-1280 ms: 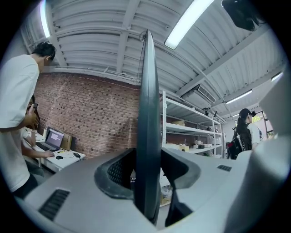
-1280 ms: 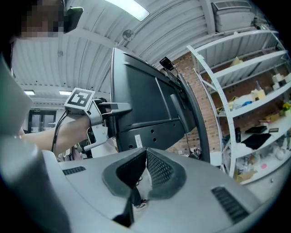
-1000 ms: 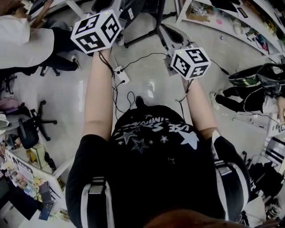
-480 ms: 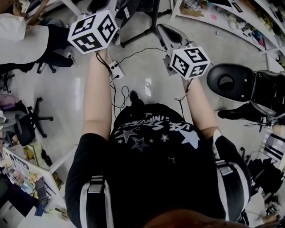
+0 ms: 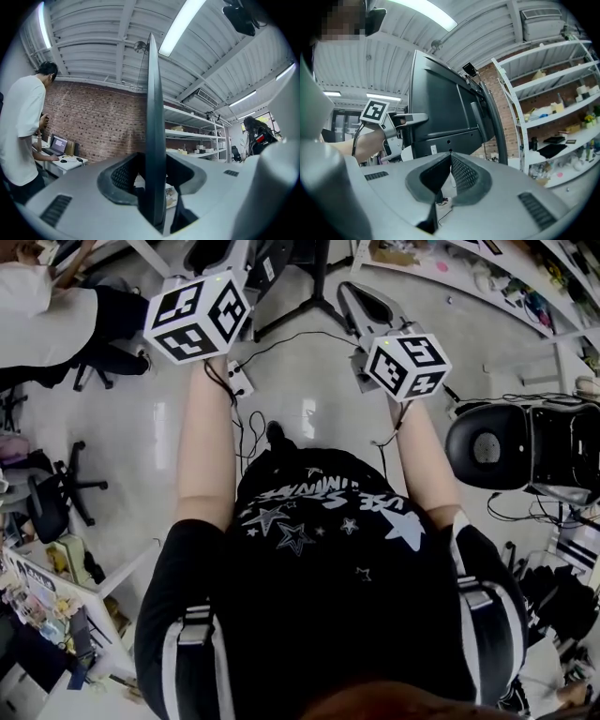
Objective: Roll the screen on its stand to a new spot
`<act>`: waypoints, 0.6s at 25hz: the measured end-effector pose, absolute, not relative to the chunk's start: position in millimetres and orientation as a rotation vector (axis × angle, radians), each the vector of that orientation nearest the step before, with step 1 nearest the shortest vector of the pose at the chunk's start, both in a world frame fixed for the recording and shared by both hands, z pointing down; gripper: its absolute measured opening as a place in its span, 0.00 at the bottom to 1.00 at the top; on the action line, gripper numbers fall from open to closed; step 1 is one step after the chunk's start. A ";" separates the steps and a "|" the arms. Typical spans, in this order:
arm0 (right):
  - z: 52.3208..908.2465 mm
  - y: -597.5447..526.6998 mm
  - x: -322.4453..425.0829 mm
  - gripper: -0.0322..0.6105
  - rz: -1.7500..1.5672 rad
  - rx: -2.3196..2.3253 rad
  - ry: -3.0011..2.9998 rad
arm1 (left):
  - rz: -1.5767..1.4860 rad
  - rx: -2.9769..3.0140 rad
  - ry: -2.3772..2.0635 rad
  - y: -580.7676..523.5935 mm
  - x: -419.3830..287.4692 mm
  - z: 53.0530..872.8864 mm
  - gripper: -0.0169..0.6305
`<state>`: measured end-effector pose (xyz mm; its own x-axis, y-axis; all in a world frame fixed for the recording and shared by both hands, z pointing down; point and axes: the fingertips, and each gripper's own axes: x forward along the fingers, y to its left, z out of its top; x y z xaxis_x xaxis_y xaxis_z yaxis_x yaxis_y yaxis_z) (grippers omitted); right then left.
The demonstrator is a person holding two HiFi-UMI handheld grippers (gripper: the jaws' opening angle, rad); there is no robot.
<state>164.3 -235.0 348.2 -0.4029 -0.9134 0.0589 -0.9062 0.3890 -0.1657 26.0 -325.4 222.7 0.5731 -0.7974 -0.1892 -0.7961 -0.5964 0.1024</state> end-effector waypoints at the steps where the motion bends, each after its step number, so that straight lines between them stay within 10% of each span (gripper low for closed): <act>1: 348.4 -231.2 167.6 0.06 -0.266 -1.699 2.577 | -0.343 2.784 -1.407 -319.6 27.9 222.8 0.33; 15: 348.8 -197.9 183.7 0.06 -0.273 -1.698 2.551 | -0.378 2.803 -1.400 -257.3 37.4 223.4 0.33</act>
<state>183.7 -197.9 348.8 -0.3892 -0.9201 0.0436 -0.9086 0.3757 -0.1828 37.4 -257.3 223.4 0.5777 -0.7863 -0.2191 -0.7896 -0.6063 0.0940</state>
